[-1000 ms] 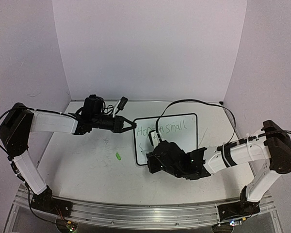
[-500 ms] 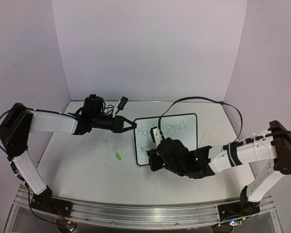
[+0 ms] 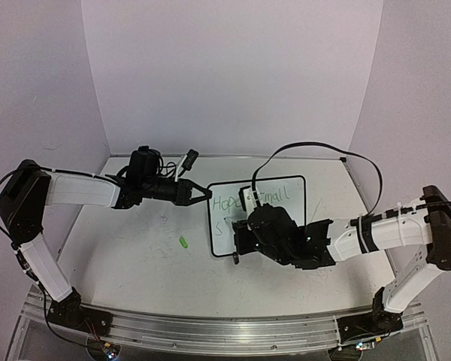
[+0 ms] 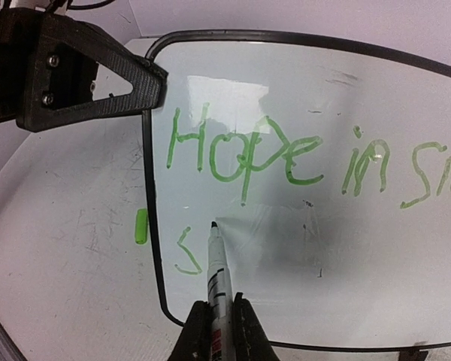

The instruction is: Write a sentence on the whiteboard

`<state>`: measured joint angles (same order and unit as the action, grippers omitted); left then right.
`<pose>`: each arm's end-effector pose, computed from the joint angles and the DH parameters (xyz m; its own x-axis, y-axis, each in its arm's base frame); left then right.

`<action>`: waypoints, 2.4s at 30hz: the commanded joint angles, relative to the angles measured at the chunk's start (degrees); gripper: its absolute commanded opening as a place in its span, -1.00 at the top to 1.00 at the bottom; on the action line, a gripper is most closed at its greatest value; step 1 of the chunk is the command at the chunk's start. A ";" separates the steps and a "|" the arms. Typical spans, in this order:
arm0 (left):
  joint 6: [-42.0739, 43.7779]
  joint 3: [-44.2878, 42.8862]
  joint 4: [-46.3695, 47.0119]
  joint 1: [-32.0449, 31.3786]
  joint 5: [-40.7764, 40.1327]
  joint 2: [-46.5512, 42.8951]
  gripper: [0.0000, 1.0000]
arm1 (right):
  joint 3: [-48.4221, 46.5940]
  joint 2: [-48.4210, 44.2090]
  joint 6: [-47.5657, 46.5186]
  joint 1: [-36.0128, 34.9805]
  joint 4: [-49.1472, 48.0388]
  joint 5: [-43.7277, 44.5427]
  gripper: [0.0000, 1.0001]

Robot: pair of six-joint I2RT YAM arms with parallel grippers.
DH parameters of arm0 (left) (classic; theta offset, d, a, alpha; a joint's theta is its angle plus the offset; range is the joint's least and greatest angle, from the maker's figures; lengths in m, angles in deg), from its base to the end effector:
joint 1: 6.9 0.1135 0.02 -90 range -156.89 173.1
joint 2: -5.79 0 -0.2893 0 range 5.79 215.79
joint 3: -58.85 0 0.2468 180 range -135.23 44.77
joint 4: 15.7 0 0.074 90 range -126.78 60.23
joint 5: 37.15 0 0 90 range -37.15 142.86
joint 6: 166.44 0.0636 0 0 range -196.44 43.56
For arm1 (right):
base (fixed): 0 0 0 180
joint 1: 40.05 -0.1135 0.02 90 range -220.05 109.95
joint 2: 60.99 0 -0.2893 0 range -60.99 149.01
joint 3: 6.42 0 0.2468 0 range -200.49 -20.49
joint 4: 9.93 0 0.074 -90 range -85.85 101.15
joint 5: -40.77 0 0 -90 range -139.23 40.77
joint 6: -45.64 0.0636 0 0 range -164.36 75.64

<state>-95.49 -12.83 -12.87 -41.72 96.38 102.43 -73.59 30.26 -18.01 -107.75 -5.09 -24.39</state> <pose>0.2939 -0.2578 0.2515 -0.5984 0.1280 -0.7909 0.7854 0.2885 -0.5476 0.1640 0.3293 0.2383 -0.4752 -0.0971 -0.8745 -0.5459 0.8120 0.2065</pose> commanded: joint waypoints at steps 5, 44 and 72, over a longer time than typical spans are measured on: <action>-0.05 -0.19 1.90 0.21 0.47 -2.87 1.00 | -2.10 1.78 -0.92 0.47 -0.16 1.41 1.00; 0.06 -0.14 1.73 0.20 0.33 -3.22 1.00 | 2.40 0.14 5.44 -0.54 5.21 1.44 1.00; 0.30 -0.25 1.55 0.20 0.28 -3.26 1.00 | -0.93 2.20 -0.37 -0.76 -1.83 -0.72 1.00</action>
<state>-95.42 -12.83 -13.28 -41.75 96.23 102.19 -72.02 30.88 -17.60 -108.34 -5.48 -26.42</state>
